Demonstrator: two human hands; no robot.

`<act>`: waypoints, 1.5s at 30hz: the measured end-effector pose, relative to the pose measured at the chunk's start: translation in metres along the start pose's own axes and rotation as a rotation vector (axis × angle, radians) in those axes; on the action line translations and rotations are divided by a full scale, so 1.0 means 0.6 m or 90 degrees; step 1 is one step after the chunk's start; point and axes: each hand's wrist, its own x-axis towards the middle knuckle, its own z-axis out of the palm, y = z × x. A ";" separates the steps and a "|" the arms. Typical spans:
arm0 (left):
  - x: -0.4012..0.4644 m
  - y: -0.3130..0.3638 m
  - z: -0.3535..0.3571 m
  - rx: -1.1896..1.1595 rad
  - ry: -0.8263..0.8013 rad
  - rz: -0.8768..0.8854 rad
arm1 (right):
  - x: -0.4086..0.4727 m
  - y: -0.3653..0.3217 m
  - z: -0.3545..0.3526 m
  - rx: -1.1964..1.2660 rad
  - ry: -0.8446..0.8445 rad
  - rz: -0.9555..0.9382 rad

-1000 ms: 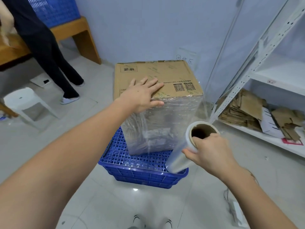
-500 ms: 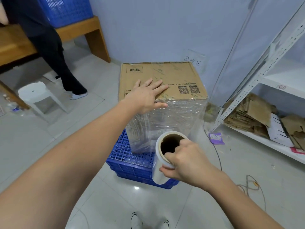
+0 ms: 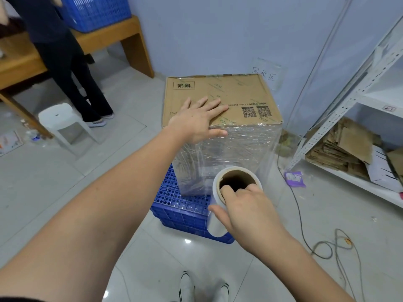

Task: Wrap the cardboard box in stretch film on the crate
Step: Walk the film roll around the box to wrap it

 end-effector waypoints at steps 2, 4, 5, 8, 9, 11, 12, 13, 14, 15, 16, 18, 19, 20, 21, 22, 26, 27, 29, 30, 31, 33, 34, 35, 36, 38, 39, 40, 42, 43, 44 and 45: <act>-0.001 -0.001 0.001 -0.004 0.002 -0.001 | 0.000 -0.003 -0.004 -0.007 -0.016 0.015; 0.000 -0.005 0.003 -0.022 0.011 0.005 | -0.001 -0.006 -0.007 -0.002 -0.044 0.036; 0.001 -0.008 0.003 -0.037 0.020 0.011 | -0.001 -0.008 -0.009 0.002 -0.056 0.057; 0.001 -0.016 -0.001 -0.089 0.036 0.027 | 0.006 -0.024 -0.013 -0.013 -0.097 0.121; 0.001 -0.018 -0.002 -0.111 0.039 0.029 | 0.008 -0.031 -0.015 -0.042 -0.110 0.133; 0.001 -0.023 -0.003 -0.166 0.050 0.029 | 0.013 -0.043 -0.015 -0.078 -0.106 0.168; 0.000 -0.025 -0.004 -0.201 0.057 0.027 | 0.019 -0.051 -0.019 -0.049 -0.121 0.202; -0.002 -0.028 -0.006 -0.242 0.066 0.028 | 0.028 -0.059 -0.024 -0.028 -0.133 0.236; -0.005 -0.030 -0.009 -0.284 0.074 0.031 | 0.036 -0.068 -0.023 -0.015 -0.137 0.271; -0.008 -0.033 -0.013 -0.325 0.081 0.033 | 0.045 -0.077 -0.021 -0.016 -0.142 0.301; -0.012 -0.035 -0.017 -0.364 0.086 0.034 | 0.054 -0.087 -0.015 -0.033 -0.144 0.328; -0.018 -0.038 -0.022 -0.429 0.093 0.030 | 0.070 -0.101 0.001 -0.070 -0.119 0.382; -0.018 -0.041 -0.023 -0.443 0.093 0.033 | 0.078 -0.105 0.010 -0.083 -0.100 0.411; -0.019 -0.045 -0.025 -0.437 0.084 0.051 | 0.086 -0.109 0.014 -0.094 -0.088 0.445; -0.019 -0.051 -0.029 -0.401 0.059 0.086 | 0.092 -0.109 0.018 -0.112 -0.083 0.474; -0.018 -0.060 -0.034 -0.338 0.015 0.139 | 0.097 -0.107 0.022 -0.136 -0.080 0.489; -0.002 -0.116 -0.048 -0.073 -0.119 0.336 | 0.105 -0.102 0.021 -0.121 -0.081 0.487; 0.003 -0.130 -0.047 -0.044 -0.120 0.366 | 0.104 -0.104 0.018 -0.101 -0.091 0.494; 0.010 -0.152 -0.038 -0.001 -0.102 0.424 | 0.101 -0.109 0.011 -0.068 -0.116 0.521; 0.012 -0.160 -0.031 0.013 -0.088 0.443 | 0.098 -0.112 0.010 -0.066 -0.119 0.525; 0.012 -0.165 -0.024 0.019 -0.072 0.450 | 0.095 -0.115 0.010 -0.070 -0.119 0.526; 0.013 -0.167 -0.010 0.004 -0.040 0.443 | 0.089 -0.115 0.012 -0.083 -0.117 0.554; 0.012 -0.164 -0.006 -0.009 -0.025 0.435 | 0.089 -0.113 0.015 -0.092 -0.110 0.574; 0.012 -0.160 -0.004 -0.021 -0.012 0.428 | 0.089 -0.110 0.019 -0.111 -0.090 0.591; 0.012 -0.157 -0.002 -0.029 -0.004 0.422 | 0.090 -0.107 0.023 -0.133 -0.065 0.611; 0.011 -0.155 -0.001 -0.043 -0.003 0.414 | 0.093 -0.098 0.031 -0.161 -0.024 0.637; 0.011 -0.156 0.000 -0.050 -0.005 0.410 | 0.092 -0.091 0.037 -0.166 -0.009 0.635; 0.012 -0.158 0.000 -0.057 -0.007 0.405 | 0.092 -0.086 0.042 -0.165 0.004 0.625; 0.012 -0.158 0.000 -0.067 -0.008 0.394 | 0.088 -0.081 0.049 -0.154 0.036 0.593; 0.012 -0.156 -0.001 -0.069 -0.008 0.388 | 0.085 -0.082 0.052 -0.150 0.050 0.571; 0.012 -0.151 -0.002 -0.070 -0.007 0.383 | 0.083 -0.085 0.054 -0.144 0.062 0.547; 0.011 -0.144 -0.002 -0.071 -0.006 0.376 | 0.081 -0.092 0.056 -0.137 0.077 0.518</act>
